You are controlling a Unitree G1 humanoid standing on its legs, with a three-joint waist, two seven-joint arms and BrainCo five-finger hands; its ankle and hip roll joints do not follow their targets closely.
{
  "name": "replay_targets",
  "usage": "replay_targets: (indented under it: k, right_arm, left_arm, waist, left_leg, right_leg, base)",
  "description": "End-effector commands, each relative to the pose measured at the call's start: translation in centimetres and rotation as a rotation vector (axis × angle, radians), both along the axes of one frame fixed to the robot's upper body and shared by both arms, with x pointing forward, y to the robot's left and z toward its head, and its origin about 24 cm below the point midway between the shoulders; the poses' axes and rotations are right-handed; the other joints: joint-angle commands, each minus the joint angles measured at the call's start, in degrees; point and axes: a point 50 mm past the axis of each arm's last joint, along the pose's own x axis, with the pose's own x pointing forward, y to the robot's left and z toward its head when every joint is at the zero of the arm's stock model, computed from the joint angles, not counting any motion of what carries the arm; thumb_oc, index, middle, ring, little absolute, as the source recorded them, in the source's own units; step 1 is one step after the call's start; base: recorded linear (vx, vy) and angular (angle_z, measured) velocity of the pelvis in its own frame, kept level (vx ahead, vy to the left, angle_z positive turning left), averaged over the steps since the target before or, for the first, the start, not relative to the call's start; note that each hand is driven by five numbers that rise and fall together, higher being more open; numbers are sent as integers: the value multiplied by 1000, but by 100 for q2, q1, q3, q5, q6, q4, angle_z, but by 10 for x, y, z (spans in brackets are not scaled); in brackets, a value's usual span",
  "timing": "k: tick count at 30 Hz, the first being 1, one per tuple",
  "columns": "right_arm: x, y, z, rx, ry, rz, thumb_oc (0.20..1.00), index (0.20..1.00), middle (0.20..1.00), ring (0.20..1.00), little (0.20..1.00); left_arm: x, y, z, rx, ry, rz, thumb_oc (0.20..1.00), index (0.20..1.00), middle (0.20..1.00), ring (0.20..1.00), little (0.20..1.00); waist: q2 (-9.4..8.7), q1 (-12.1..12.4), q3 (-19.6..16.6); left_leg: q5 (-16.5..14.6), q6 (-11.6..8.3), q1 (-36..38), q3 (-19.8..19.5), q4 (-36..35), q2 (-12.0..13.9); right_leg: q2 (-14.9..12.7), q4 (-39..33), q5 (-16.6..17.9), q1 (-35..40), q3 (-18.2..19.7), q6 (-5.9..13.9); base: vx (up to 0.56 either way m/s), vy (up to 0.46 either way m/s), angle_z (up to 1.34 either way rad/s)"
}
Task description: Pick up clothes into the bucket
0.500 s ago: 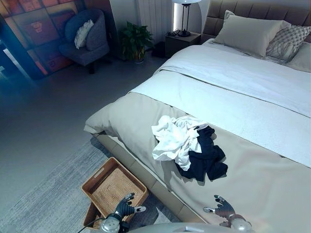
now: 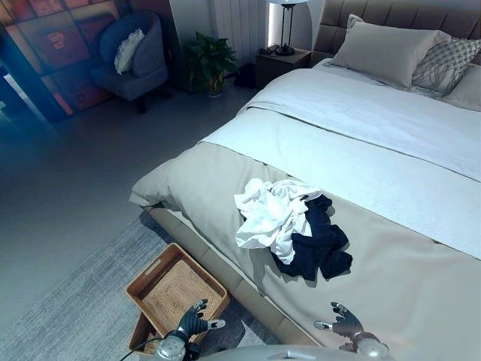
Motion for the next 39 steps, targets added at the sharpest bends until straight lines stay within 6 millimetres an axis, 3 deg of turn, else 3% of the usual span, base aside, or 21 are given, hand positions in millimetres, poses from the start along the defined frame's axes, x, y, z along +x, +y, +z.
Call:
replay_targets:
  k: [1,7,12,15,17,19,20,24,28,33,34,35,39]
  right_arm:
    - [30,13,8,37,-124,-50,1000,1000,1000,1000,1000]
    - [34,15,11,43,-156,-87,1000,1000,1000,1000,1000]
    - [49,16,16,51,-189,-126,1000,1000,1000,1000,1000]
    - [65,19,24,76,-251,-146,1000,1000,1000,1000,1000]
    - [94,25,44,180,-386,-218,1000,1000,1000,1000,1000]
    - [94,25,44,180,-386,-218,1000,1000,1000,1000,1000]
    - [114,27,64,223,-503,-212,1000,1000,1000,1000,1000]
    - [147,18,108,123,-730,-177,1000,1000,1000,1000,1000]
    - [172,4,141,-34,-873,-190,1000,1000,1000,1000,1000]
    - [198,-4,183,-102,-1041,-260,1000,1000,1000,1000,1000]
    - [198,-4,183,-103,-1042,-260,1000,1000,1000,1000,1000]
    - [208,-9,199,-176,-1092,-260,1000,1000,1000,1000,1000]
    - [223,-18,224,-360,-1151,-219,1000,1000,1000,1000,1000]
  left_arm:
    - [7,-8,-1,16,-8,-39,1000,1000,1000,1000,1000]
    - [4,-7,-1,28,-8,-34,1000,1000,1000,1000,1000]
    - [3,-2,-2,46,3,-27,1000,1000,1000,1000,1000]
    - [4,0,-1,58,0,-28,1000,1000,1000,1000,1000]
    - [9,2,1,63,-18,-19,1000,1000,1000,1000,1000]
    - [9,2,1,63,-18,-19,1000,1000,1000,1000,1000]
    - [12,1,4,54,-45,-16,1000,1000,1000,1000,1000]
    - [23,0,10,61,-107,-17,1000,1000,1000,1000,1000]
    - [35,-2,16,78,-164,-17,1000,1000,1000,1000,1000]
    - [51,-10,24,71,-240,-2,1000,1000,1000,1000,1000]
    - [51,-10,25,70,-241,-2,1000,1000,1000,1000,1000]
    - [59,-16,29,56,-278,0,1000,1000,1000,1000,1000]
    - [69,-29,35,24,-326,-3,1000,1000,1000,1000,1000]
  waist:
    - [-429,-37,138]
    - [-438,-33,132]
    - [-498,35,141]
    - [-524,70,176]
    - [-543,104,259]
    - [-543,103,255]
    - [-535,114,341]
    - [-473,135,498]
    - [-387,181,651]
    - [-216,236,990]
    - [-214,238,986]
    - [-108,266,1106]
    - [33,304,1323]
  left_leg:
    - [-163,115,-117,-61,161,-268]
    - [-186,119,-98,-86,161,-275]
    - [-186,124,-118,-127,171,-282]
    - [-180,130,-165,-146,182,-289]
    - [-162,146,-279,-190,216,-309]
    - [-163,146,-285,-191,219,-309]
    - [-146,162,-394,-207,254,-320]
    - [-104,188,-623,-231,313,-348]
    - [-70,218,-869,-274,372,-382]
    - [-88,273,-1237,-329,587,-500]
    - [-90,274,-1252,-328,597,-501]
    - [-80,302,-1391,-337,652,-560]
    - [-24,337,-1591,-349,640,-602]
  right_leg:
    - [-451,126,-142,184,-55,447]
    - [-459,200,-186,176,-79,437]
    - [-465,252,-215,163,-104,424]
    - [-469,301,-237,118,-115,419]
    - [-487,411,-253,-10,-130,411]
    - [-487,415,-255,-17,-130,411]
    - [-510,483,-251,-142,-129,418]
    - [-547,612,-247,-389,-132,431]
    - [-593,746,-264,-638,-141,451]
    - [-701,1025,-316,-1049,-57,441]
    - [-703,1036,-319,-1066,-55,441]
    - [-752,1148,-321,-1270,-27,441]
    - [-818,1232,-291,-1533,38,452]
  base:
    - [0,0,0]
    - [0,0,0]
    - [0,0,0]
    - [0,0,0]
    - [0,0,0]
    - [-19,5,1]
    - [-52,16,2]
    - [-32,18,1]
    - [1,4,1]
    - [-30,28,1]
    - [-39,66,4]
    - [-22,71,4]
    - [-21,60,-1]
